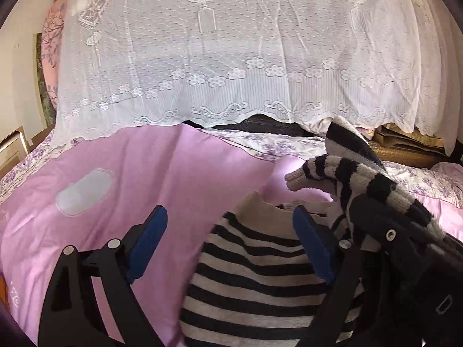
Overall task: Fold small clothes
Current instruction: 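Lift the side edge with the right tool and fold it across the sweater, then lower the folded edge onto the sweater and release the right tool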
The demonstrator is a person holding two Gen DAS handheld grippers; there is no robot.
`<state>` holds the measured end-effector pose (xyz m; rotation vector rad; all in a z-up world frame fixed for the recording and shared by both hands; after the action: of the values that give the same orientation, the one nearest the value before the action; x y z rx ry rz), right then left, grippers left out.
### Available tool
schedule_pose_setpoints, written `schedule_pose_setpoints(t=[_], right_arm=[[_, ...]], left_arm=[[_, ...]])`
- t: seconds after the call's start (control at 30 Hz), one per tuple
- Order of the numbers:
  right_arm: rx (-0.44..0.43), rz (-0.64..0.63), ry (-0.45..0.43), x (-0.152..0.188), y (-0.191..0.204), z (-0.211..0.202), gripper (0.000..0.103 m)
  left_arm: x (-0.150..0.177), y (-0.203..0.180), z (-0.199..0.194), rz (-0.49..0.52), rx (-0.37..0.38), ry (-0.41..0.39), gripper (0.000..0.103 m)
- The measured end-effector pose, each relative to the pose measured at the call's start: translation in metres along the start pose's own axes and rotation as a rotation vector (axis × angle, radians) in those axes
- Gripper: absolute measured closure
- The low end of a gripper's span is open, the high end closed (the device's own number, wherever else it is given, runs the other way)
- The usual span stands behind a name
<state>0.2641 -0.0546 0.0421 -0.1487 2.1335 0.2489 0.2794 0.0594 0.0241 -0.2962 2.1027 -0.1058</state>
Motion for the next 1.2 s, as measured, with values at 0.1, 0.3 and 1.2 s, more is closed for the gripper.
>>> schedule_pose_setpoints(t=[0.1, 0.3, 1.2], right_arm=[[-0.026, -0.021, 0.012, 0.001, 0.026, 0.015, 0.082], [-0.014, -0.062, 0.144, 0.057, 0.057, 0.074, 0.082], [0.016, -0.254, -0.038, 0.058, -0.030, -0.049, 0.079]], left_arm=[[-0.003, 0.032, 0.007, -0.021, -0.022, 0.018, 0.018], [0.036, 0.093, 0.056, 0.048, -0.138, 0.150, 0.011], [0.003, 0.101, 0.001, -0.241, 0.127, 0.221, 0.007]])
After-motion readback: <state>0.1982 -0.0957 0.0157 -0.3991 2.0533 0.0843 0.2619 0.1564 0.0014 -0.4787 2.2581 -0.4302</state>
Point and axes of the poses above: each gripper's, at about its wrist camera, not at the fingertips, and z roughly the way its jaws point, y to its left, x to its underside, the point moved 4 cm from there along z, roughly the way its jaws point, and after that the axes turned 14 degrees about -z, right-handed, at the moved point
